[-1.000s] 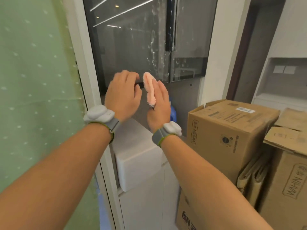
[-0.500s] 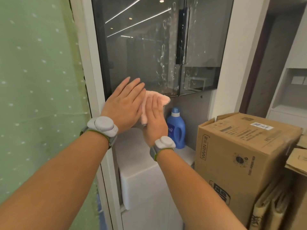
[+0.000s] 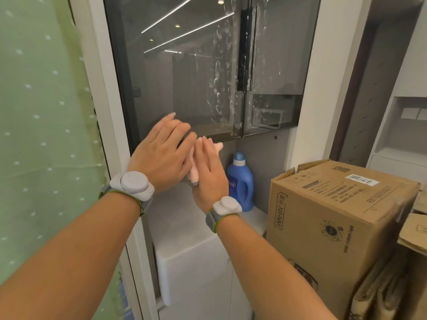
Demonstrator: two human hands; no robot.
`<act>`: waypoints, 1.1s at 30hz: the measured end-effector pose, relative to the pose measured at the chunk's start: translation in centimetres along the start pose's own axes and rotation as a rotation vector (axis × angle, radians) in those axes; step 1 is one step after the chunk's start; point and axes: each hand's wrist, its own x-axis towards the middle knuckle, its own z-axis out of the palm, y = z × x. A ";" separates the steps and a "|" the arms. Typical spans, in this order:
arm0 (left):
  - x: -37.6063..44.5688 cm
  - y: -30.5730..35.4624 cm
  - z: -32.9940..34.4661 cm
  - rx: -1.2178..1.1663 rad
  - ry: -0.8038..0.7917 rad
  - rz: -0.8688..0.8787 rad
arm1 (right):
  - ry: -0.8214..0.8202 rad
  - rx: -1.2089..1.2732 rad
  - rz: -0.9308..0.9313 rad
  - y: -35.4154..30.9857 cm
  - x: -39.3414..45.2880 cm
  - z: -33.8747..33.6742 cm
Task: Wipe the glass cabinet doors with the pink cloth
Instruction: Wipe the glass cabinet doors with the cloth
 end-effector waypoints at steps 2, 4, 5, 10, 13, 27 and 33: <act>-0.1 -0.1 0.0 -0.003 0.008 0.009 | 0.019 -0.065 -0.042 0.6 0.6 -0.3; -0.1 -0.1 0.0 -0.005 0.001 0.016 | 0.101 -0.086 0.122 1.8 1.6 -1.0; -0.1 0.0 0.0 -0.004 0.000 0.014 | 0.195 -0.016 0.328 2.2 2.1 -1.7; 0.0 0.0 0.0 0.018 -0.016 0.032 | 0.460 0.153 0.803 3.4 2.4 -4.4; 0.5 0.5 0.3 0.047 -0.012 0.050 | 0.419 0.038 0.596 2.0 3.8 -5.0; 1.1 1.0 1.0 0.025 0.022 -0.005 | -0.044 -0.062 0.182 4.1 2.2 -1.4; 1.2 1.1 0.7 -0.004 -0.047 -0.018 | 0.066 -0.016 0.166 5.7 2.7 -2.9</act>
